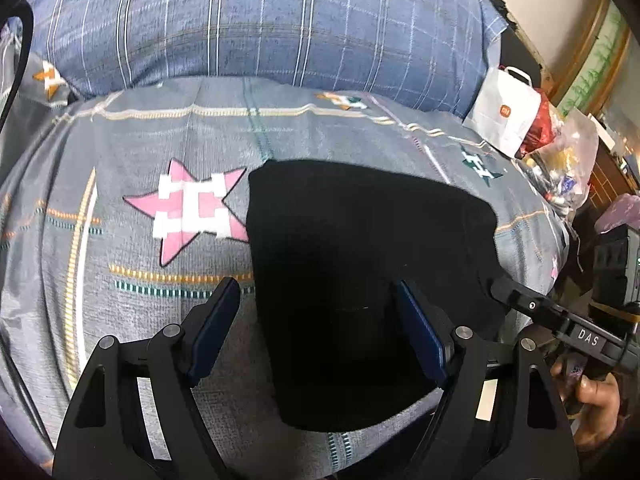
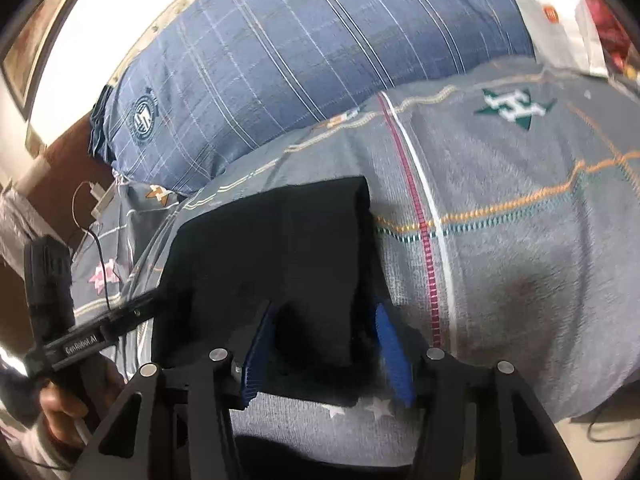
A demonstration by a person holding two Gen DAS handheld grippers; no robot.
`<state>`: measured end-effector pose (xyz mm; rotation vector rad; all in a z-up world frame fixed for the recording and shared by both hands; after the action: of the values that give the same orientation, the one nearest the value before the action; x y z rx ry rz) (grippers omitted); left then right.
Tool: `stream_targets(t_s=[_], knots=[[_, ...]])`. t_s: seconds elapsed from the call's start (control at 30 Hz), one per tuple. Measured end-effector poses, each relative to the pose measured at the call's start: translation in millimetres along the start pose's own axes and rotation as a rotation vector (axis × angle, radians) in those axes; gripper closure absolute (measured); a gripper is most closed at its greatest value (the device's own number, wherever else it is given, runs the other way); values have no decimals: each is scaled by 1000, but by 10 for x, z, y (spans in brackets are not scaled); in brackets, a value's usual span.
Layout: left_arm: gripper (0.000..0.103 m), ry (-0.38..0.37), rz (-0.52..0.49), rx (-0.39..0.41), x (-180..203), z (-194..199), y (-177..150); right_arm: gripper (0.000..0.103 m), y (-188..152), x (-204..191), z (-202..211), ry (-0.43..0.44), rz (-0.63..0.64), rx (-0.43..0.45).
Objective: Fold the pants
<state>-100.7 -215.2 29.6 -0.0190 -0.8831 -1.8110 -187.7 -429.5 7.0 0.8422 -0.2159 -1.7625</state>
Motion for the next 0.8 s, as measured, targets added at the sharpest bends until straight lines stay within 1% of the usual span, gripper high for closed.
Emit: stream_targets(t_s=[0.07,0.1,0.2,0.27,0.33,0.37,0.4,0.43,0.5,0.6,0.8], knots=[[22,-10,9,-7,-18,-38,-9,48,1,26,-54,23,-22,-7],[21,-17,12,-11,-23,-59,-11,46,1,34,-89,44,-34,-15],[20,-34,20,-28,-29,-125,-15,40,-17,36,-235,82,-56,-58],[19,-39,17,-35,-24,-160,-9,39,-22,28,-259,103,-55,-46],[18,-41,14,-36,-21,-182,0,37,-13,-15,-275,99,-35,-41],[16,-41,14,-38,-20,-200,3,35,-11,-37,-283,97,-21,-39],[8,-32,17,-39,-27,-221,6,34,-9,-56,-288,92,-10,-37],[7,-25,22,-39,-44,-233,11,33,-9,-66,-296,89,-4,-36],[7,-30,20,-31,-45,-244,22,30,-12,-92,-308,87,10,-33],[4,-26,11,-24,-36,-260,13,28,-20,-107,-327,87,13,-19],[1,-6,-9,-16,-9,-300,10,27,-12,-124,-355,79,14,0]])
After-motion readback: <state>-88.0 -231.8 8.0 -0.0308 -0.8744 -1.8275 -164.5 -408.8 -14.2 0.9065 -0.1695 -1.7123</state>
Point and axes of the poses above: each gripper's, at about its wrist camera, not at the fingertips, and z roughly against the way its jaws point, x to its right, y to its top, the point moved 4 cm from there along -z, roughly the way its jaws point, and after that the axes turned 7 degrees about -y, right-handed, at the moved point
